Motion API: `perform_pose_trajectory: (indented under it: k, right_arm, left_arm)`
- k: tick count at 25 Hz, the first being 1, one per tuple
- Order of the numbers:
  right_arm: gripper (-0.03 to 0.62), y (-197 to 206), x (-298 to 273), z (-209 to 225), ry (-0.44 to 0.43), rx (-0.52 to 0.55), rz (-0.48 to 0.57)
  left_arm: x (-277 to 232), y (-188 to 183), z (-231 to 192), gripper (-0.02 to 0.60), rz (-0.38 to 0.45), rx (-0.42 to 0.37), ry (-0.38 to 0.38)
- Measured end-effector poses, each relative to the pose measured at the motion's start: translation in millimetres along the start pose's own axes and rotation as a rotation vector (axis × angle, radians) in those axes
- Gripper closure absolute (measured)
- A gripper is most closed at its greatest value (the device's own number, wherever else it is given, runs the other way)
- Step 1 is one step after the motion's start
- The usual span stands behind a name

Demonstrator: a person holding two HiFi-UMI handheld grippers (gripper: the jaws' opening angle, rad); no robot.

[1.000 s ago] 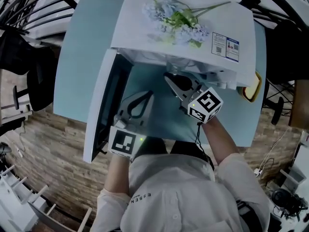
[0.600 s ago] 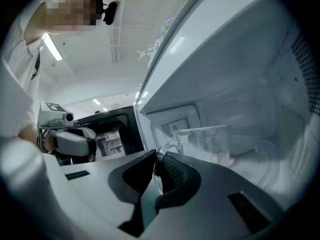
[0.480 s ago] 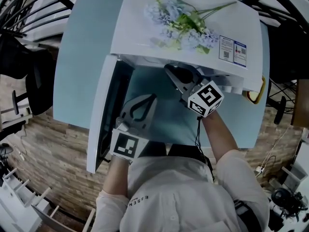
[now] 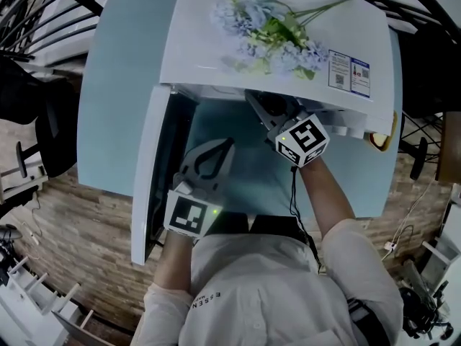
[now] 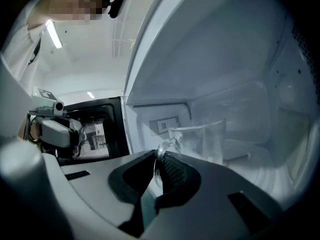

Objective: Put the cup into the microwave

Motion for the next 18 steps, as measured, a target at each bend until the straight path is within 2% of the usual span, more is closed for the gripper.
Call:
perform_pose_trajectory:
  k: [6, 12, 15, 18]
  right_arm:
    - [0.572, 2, 1, 3, 0.026, -0.021, -0.003]
    - [0.567, 4, 8, 5, 0.093, -0.040, -0.012]
    - [0.481, 7, 13, 4, 0.097, -0.050, -0.015]
    - [0.465, 10, 21, 5, 0.124, -0.057, -0.011]
  left_arm:
    - [-3, 1, 3, 0.580, 0.003, 0.008, 0.021]
    - [-3, -5, 10, 0.580, 0.012, -0.014, 0.049]
    - [-3, -4, 15, 0.580, 0.013, -0.024, 0.065]
    - [-3, -2, 19, 0.580, 0.007, -0.031, 0.077]
Point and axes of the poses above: the fingertips, and each gripper's own axes: x backward along the fingers, z to its right, y out of its underside, the point moved 3 cm from there along x, backward along the fingers, and after that the axes turned 10 degrees about -z, right-handed, at the moved point
